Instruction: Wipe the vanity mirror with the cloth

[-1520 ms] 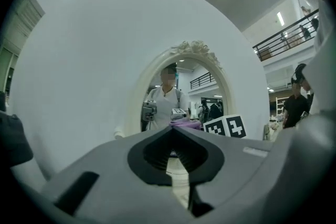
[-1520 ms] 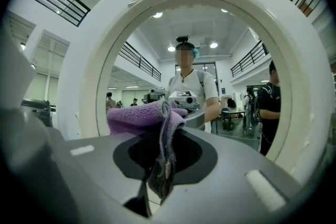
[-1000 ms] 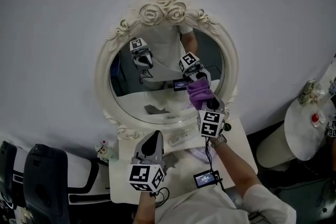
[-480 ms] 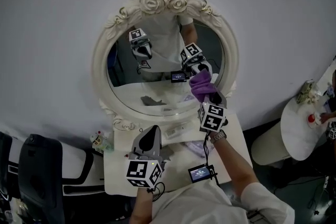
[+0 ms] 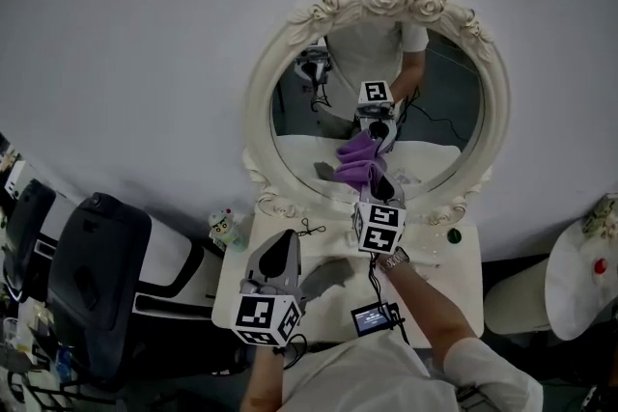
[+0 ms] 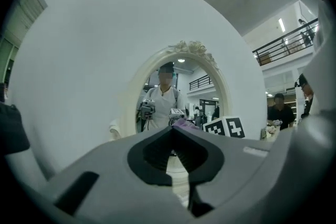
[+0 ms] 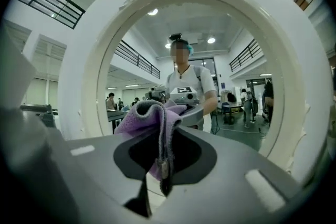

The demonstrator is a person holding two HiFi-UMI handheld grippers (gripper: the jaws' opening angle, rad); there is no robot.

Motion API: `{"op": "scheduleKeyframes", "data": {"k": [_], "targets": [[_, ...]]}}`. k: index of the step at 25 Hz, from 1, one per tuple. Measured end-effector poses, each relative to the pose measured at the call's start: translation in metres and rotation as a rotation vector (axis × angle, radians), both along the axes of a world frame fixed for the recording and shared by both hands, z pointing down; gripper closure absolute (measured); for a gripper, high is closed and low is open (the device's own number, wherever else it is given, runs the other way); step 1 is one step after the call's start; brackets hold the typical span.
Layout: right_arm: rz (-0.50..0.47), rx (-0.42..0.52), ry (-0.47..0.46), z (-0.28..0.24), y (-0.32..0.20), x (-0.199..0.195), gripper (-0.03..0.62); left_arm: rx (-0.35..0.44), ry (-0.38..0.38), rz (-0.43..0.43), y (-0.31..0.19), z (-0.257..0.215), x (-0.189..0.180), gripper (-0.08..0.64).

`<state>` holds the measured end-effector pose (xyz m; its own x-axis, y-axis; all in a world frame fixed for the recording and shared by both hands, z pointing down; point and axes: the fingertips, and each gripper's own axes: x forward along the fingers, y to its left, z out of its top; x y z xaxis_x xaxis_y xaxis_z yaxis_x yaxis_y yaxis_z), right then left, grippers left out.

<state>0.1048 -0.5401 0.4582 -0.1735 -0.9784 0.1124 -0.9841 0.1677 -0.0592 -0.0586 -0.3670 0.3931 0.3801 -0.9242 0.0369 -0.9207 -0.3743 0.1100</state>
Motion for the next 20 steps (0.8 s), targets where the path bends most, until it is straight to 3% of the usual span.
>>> {"op": "scheduleKeyframes", "data": {"k": [9,14,20], "targets": [[-0.136,-0.081,0.003,0.043,-0.013,-0.102,0.535,-0.063,-0.029,-0.186,0.031,0.015,-0.066,0.558],[-0.1,-0.079,-0.001,0.059,-0.021,-0.1,0.534,-0.099,-0.023,-0.21,0.038,0.028,-0.074,0.558],[-0.084,-0.043,0.019,0.06,-0.021,-0.075,0.532,-0.091,-0.039,-0.139,0.026,0.039,-0.045,0.558]]}}
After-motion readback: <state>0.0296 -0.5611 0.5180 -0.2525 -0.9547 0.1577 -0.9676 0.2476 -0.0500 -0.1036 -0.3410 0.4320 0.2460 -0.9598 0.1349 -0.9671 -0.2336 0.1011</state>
